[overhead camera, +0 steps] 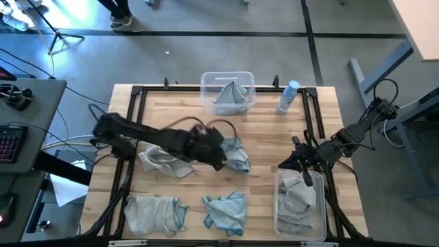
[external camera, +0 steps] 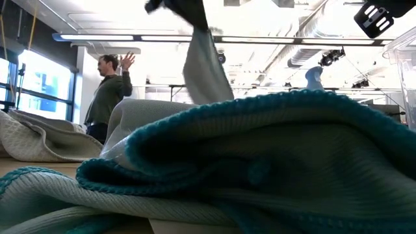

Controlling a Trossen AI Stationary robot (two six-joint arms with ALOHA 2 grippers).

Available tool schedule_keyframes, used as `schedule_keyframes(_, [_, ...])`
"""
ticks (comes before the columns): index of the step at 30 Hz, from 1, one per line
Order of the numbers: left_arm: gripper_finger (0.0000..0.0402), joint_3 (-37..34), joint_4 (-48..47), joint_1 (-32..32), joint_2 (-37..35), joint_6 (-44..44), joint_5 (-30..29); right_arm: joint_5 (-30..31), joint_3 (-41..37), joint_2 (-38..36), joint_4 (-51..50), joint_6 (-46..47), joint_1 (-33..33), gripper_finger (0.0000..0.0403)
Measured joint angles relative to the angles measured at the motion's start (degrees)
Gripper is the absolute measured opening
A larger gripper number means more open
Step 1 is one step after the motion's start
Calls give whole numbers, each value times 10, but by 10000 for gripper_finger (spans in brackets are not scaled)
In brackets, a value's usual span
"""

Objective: Sort microfiber towel by color & place in baskets
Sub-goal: Put the blue microfiber towel into the top transparent bin

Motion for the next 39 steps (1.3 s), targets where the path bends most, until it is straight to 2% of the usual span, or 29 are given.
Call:
schedule_keyframes(6, [0, 0, 32, -16, -95, 16, -143, 0, 0, 0, 6, 0, 0, 0])
schedule_keyframes(10, [0, 0, 103, -18, -135, 86, -204, 23, 0, 1, 4, 0, 0, 0])
schedule_keyframes(16, [0, 0, 264, 0, -172, 270, -227, 62, 0, 1, -1, 3, 0, 0])
schedule_keyframes(20, [0, 0, 361, 24, -183, 375, -224, 71, 0, 1, -1, 53, -1, 0])
schedule_keyframes(24, [0, 0, 445, 65, -194, 479, -171, 91, 0, 1, -2, 54, -2, 0])
schedule_keyframes(31, [0, 0, 586, 160, -196, 628, -53, 168, 0, 0, -7, 60, -2, 0])
schedule_keyframes(36, [0, 0, 686, 244, -196, 638, 88, 213, 0, 1, -6, 82, -2, 0])
schedule_keyframes(39, [0, 0, 722, 297, -196, 600, 157, 239, 0, 1, -6, 83, -2, 0])
